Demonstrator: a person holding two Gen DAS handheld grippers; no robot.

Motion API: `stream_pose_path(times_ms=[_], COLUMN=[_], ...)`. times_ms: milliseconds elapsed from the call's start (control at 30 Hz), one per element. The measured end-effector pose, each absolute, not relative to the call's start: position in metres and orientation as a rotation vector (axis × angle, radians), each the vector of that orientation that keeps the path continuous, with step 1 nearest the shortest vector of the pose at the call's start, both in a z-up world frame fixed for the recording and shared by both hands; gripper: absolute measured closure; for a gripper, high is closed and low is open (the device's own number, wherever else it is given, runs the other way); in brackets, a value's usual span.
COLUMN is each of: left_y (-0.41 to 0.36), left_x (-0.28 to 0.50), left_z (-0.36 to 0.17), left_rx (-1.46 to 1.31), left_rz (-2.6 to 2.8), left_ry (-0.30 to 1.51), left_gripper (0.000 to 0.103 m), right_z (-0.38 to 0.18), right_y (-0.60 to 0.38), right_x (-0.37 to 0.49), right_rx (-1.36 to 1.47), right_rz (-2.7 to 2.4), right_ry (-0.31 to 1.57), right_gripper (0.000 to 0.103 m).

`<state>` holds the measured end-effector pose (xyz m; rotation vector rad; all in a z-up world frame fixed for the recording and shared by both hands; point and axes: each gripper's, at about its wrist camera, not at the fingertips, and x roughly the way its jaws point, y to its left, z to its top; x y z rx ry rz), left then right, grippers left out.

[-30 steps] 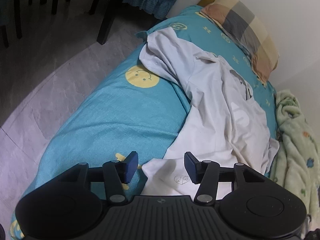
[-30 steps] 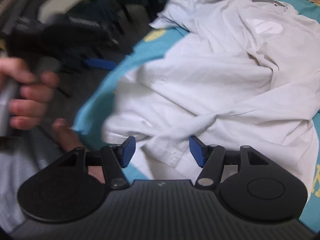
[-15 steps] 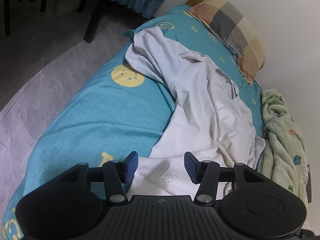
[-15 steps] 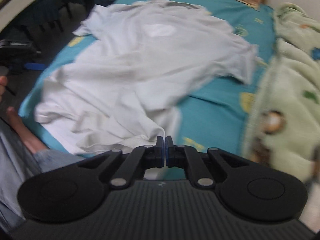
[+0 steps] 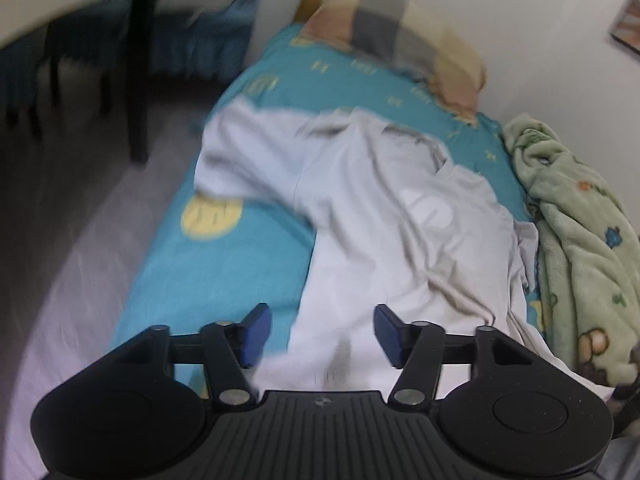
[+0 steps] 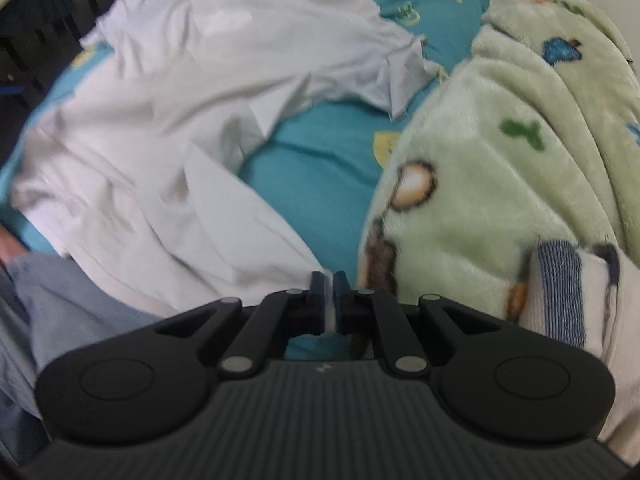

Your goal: Fold clothes

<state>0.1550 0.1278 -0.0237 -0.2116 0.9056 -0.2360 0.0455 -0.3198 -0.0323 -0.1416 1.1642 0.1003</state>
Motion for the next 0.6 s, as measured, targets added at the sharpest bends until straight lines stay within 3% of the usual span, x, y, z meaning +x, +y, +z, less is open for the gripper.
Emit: stream_pose_path(times_ms=[33, 100, 133, 333, 600], left_y=[0.122, 0.111, 0.106, 0.073, 0.024], left_x=[0.168, 0.193, 0.206, 0.283, 0.446], left_z=[-0.024, -0.025, -0.026, -0.029, -0.107], left_rx=[-0.182, -0.122, -0.092, 0.085, 0.234], left_rz=[-0.240, -0.249, -0.253, -0.277, -0.246], left_ry=[0.894, 0.870, 0.857, 0.781, 0.733], left_gripper=[0.033, 0.032, 0.031, 0.027, 0.027], right_z=[-0.026, -0.020, -0.018, -0.038, -0.115], right_y=[-0.320, -0.321, -0.321, -0.317, -0.309], right_x=[0.050, 0.069, 0.079, 0.184, 0.390], right_rx=[-0.107, -0.049, -0.021, 0.058, 0.049], right_rz=[0.117, 0.140, 0.150, 0.144, 0.066], right_ry=[1.140, 1.083, 1.054, 0.901, 0.766], right_gripper=[0.077, 0.045, 0.042, 0.042, 0.042])
